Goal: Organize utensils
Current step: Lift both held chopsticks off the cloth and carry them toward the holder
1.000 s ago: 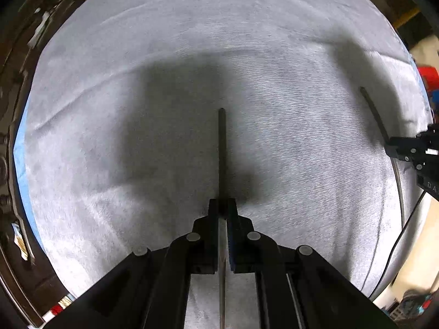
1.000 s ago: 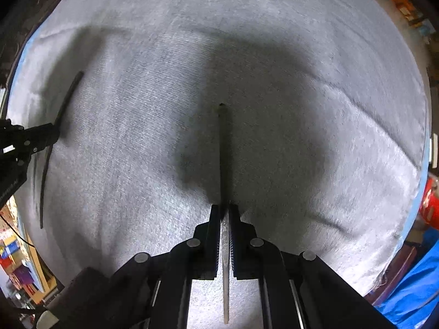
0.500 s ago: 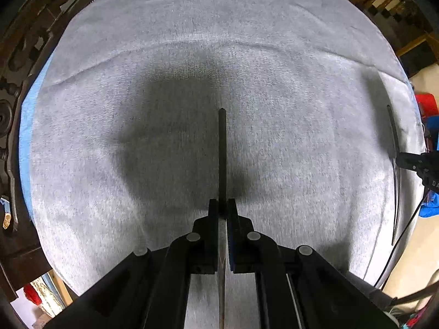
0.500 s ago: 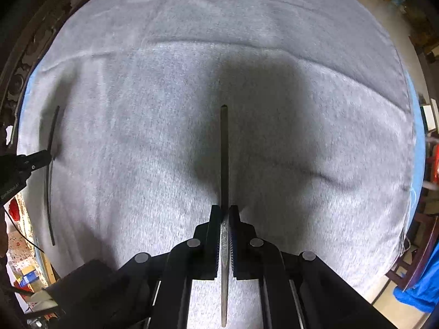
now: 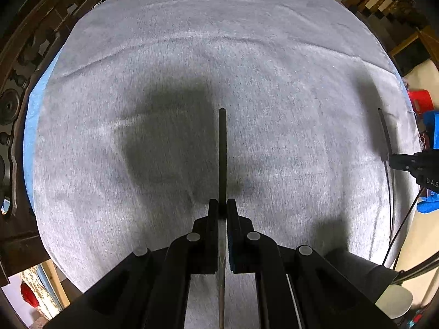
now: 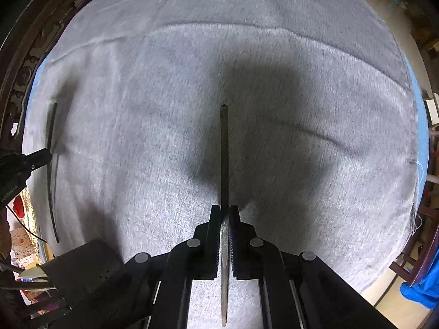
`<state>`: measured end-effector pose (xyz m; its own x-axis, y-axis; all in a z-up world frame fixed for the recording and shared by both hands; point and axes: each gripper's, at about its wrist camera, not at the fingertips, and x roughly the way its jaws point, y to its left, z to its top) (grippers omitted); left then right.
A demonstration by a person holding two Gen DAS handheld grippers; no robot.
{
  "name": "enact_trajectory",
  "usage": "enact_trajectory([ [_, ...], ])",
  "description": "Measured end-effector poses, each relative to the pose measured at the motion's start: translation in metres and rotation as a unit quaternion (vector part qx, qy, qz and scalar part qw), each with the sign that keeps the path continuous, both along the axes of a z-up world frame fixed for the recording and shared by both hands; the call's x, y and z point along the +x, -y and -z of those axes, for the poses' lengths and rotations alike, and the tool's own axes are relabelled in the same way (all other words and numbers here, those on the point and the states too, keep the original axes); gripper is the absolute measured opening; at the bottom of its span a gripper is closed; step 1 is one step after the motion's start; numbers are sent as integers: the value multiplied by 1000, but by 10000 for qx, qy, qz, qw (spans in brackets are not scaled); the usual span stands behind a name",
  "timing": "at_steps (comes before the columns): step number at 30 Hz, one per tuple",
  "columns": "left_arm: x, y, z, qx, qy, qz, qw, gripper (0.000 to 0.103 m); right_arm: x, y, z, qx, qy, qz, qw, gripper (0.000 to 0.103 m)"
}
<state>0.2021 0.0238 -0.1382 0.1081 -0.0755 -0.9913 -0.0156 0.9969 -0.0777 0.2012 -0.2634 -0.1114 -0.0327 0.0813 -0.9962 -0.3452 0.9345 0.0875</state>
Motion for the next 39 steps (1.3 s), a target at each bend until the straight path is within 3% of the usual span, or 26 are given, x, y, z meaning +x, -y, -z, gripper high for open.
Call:
enact_trajectory([
  [6,-30,3,-1,-52,39,-14,10000,5,-23,-3,9,123,21,77,9999,7],
  [14,-48,-5,-9,-130,148,-65,9998,5,-39,13,-2,348,102,173,9992,7],
  [19,-35,-14,2,-190,208,-58,9996,6,-48,19,-13,484,139,196,9985,7],
  [39,-49,-29,-42,-579,557,-300,9963,5,-75,66,-55,1150,418,560,9909,7],
])
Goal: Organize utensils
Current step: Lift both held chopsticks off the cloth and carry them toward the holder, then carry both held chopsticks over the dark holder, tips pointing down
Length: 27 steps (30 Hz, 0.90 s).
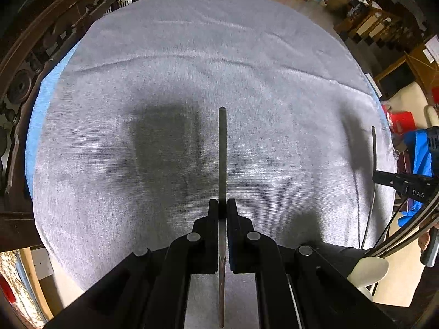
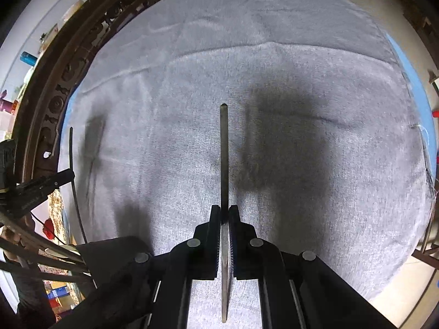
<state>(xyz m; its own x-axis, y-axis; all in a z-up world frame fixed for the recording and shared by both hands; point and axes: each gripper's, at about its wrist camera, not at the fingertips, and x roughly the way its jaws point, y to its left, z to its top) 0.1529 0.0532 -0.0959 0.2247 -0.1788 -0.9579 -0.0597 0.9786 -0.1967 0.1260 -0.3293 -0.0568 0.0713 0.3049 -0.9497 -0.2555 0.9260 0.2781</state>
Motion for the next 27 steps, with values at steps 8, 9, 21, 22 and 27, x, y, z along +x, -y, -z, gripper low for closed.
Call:
enact_trajectory([
  [8,-4,-3,-6,-202,120,-98,9997,5,-8,6,-4,228,99,134,9996,7],
  [9,-4,-3,-6,-232,138,-116,9996,5,-9,7,-5,257,110,156,9995,7],
  [21,-21,-22,-31,-636,528,-504,9953,5,-20,22,-10,672,315,503,9960,7],
  [22,-22,-23,-32,-654,550,-532,9949,5,-21,23,-12,724,352,537,9953,7],
  [27,-26,-27,-36,-656,655,-691,9933,5,-28,29,-15,943,444,690,9922,7],
])
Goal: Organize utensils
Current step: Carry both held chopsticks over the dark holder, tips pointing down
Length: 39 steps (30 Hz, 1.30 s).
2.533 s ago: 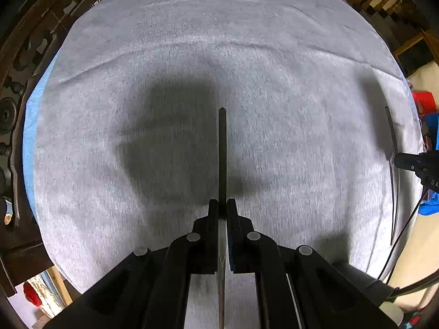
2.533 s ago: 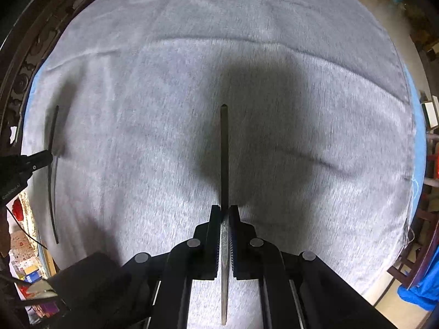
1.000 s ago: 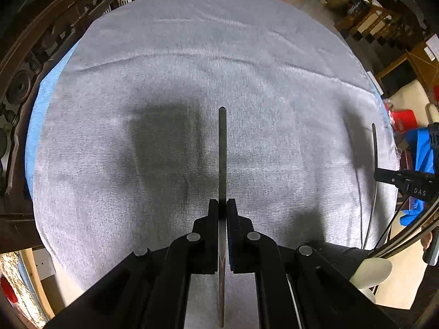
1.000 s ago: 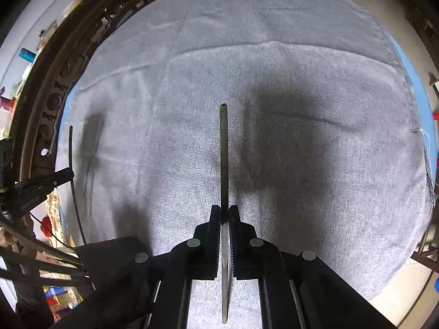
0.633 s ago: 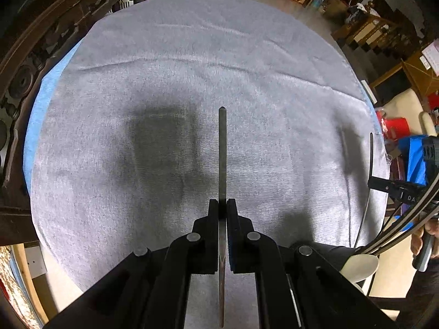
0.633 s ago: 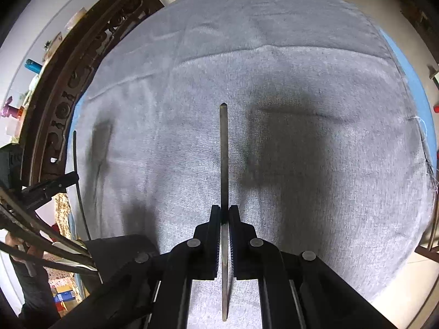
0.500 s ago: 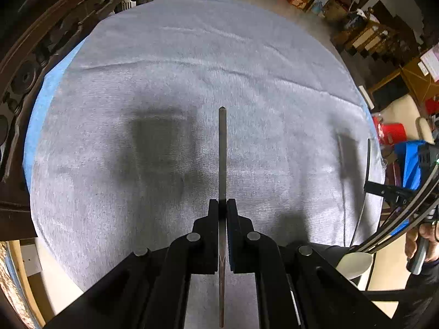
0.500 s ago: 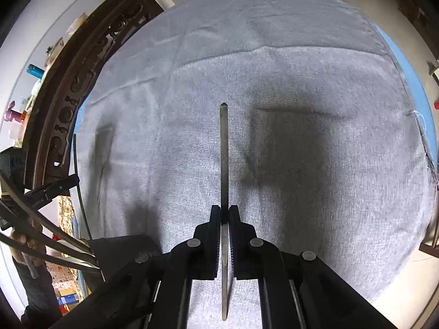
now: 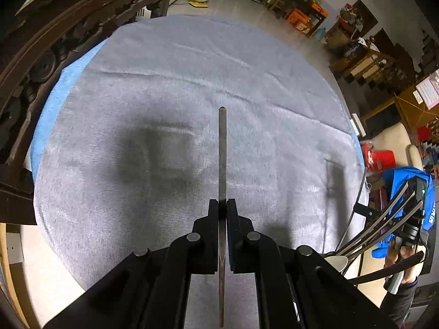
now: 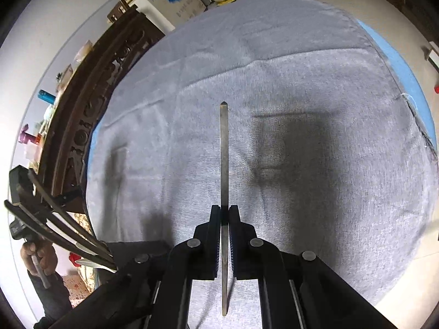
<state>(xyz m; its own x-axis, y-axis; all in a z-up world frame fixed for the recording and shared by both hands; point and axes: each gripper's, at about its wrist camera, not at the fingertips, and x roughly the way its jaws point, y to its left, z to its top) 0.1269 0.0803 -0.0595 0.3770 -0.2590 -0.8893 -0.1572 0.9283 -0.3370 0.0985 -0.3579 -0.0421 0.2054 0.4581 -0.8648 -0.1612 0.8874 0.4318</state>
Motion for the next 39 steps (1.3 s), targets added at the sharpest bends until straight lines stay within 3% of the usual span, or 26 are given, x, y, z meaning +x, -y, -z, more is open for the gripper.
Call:
enact_trajectory([
  [14,-16,6,2,262,108,-177,9994,5,-28,7,-3,398,127,182,9990,7],
  [30,-29,10,5,248,164,-251,9992,5,-57,25,5,982,178,536,9936,7],
  [39,-40,6,3,115,247,-402,9988,5,-74,38,2,1430,384,925,9846,7],
])
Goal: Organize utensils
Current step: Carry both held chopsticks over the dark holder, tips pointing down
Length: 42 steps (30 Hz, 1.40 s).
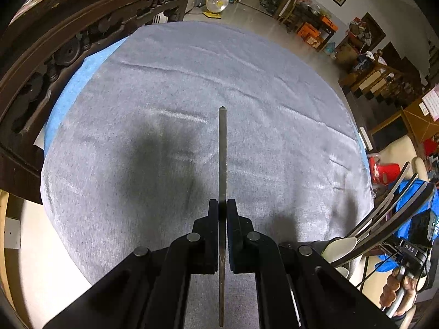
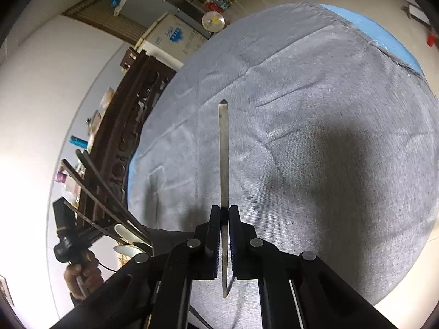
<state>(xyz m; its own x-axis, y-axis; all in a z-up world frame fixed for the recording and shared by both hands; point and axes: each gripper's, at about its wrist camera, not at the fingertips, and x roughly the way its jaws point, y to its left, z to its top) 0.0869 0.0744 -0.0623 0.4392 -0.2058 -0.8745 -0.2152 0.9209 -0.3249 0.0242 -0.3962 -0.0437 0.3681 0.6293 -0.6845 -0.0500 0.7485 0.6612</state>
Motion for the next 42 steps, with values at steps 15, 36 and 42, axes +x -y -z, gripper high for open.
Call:
enact_trajectory([
  [15,-27,-7,-26,-217,525,-498,9971,5,-37,13,-30,147,648,400,9970,7],
  [36,-82,15,-135,-328,2780,-790,9568,5,-94,-17,-141,-161,2046,341,9781,7],
  [42,-72,39,-141,-290,3120,-604,9477,5,-93,-37,-158,-375,2364,309,9704,7],
])
